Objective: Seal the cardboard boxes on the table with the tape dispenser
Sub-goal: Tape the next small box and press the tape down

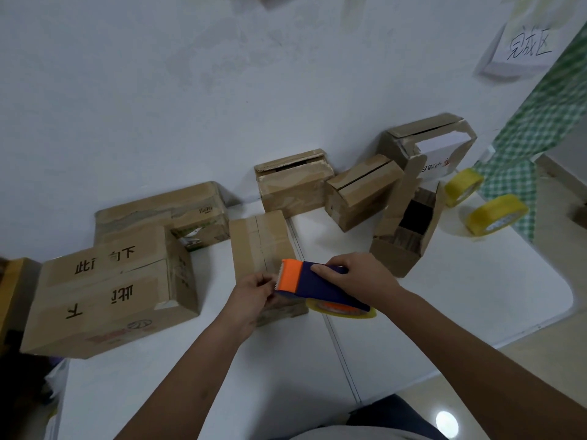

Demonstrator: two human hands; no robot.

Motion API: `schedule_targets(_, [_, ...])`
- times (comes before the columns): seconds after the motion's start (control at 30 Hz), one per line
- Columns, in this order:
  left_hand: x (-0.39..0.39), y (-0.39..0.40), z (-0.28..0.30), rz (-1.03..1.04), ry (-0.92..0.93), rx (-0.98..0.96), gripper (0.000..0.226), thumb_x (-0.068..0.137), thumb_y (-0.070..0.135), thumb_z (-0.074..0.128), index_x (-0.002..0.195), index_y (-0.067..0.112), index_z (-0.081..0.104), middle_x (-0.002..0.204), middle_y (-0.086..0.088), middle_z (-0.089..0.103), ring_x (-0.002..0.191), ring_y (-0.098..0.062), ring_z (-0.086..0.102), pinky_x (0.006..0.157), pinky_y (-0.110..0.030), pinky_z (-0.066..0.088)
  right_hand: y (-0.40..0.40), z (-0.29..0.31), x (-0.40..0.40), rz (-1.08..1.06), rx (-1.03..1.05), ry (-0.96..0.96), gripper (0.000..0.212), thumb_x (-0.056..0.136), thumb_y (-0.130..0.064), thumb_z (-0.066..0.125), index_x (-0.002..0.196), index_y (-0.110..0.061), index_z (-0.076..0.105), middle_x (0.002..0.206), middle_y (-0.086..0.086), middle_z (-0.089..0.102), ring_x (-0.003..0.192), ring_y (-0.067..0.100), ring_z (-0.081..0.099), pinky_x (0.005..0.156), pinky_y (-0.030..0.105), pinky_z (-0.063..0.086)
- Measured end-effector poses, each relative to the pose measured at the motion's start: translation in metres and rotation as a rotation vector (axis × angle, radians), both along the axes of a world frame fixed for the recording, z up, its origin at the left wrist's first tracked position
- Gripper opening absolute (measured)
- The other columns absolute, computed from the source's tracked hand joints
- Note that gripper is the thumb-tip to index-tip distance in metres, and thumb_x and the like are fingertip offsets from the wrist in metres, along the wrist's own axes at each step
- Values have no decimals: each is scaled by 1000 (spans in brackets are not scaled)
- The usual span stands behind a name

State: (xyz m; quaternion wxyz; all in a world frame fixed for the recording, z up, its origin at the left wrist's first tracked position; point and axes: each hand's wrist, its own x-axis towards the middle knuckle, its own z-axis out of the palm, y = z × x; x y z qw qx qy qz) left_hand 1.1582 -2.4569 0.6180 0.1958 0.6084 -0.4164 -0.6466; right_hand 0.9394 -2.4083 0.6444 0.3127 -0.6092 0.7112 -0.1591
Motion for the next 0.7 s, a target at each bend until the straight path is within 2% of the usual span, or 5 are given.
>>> schedule_targets(0.2, [13, 0, 2, 53, -34, -27, 15, 98, 5, 55, 98, 7, 69, 87, -12, 67, 79, -18, 60, 68, -26, 52, -14, 3, 8, 73, 43, -19, 58, 89, -70, 39, 112, -25, 68, 86, -9, 69, 73, 7, 65, 63, 20, 54])
schedule_targets(0.33, [23, -2, 5, 80, -63, -71, 15, 100, 9, 54, 100, 4, 69, 88, -10, 66, 85, -21, 59, 78, -32, 50, -19, 5, 10, 156, 58, 41, 62, 86, -73, 39, 104, -24, 72, 80, -8, 70, 67, 6, 64, 64, 23, 56])
schedule_targets(0.43, [32, -7, 9, 42, -101, -113, 15, 98, 13, 58, 92, 7, 70, 79, -5, 61, 83, -20, 55, 83, -33, 48, -13, 3, 2, 169, 56, 30, 64, 83, -76, 43, 103, -24, 74, 78, -8, 71, 67, 5, 66, 65, 22, 57])
schedule_targets(0.57, [28, -10, 15, -54, -68, -70, 17, 96, 21, 62, 86, 10, 69, 72, -2, 58, 77, -18, 52, 79, -30, 45, -9, 3, -8, 182, 40, 54, 60, 83, -74, 46, 104, -25, 74, 82, -8, 72, 69, 4, 65, 65, 22, 55])
schedule_targets(0.7, [25, -11, 9, -141, -179, -148, 14, 94, 26, 67, 89, 13, 71, 72, 2, 62, 71, -12, 55, 71, -25, 46, -8, -2, -12, 167, 72, 60, 58, 84, -72, 47, 107, -26, 73, 84, -8, 71, 71, 4, 65, 66, 23, 56])
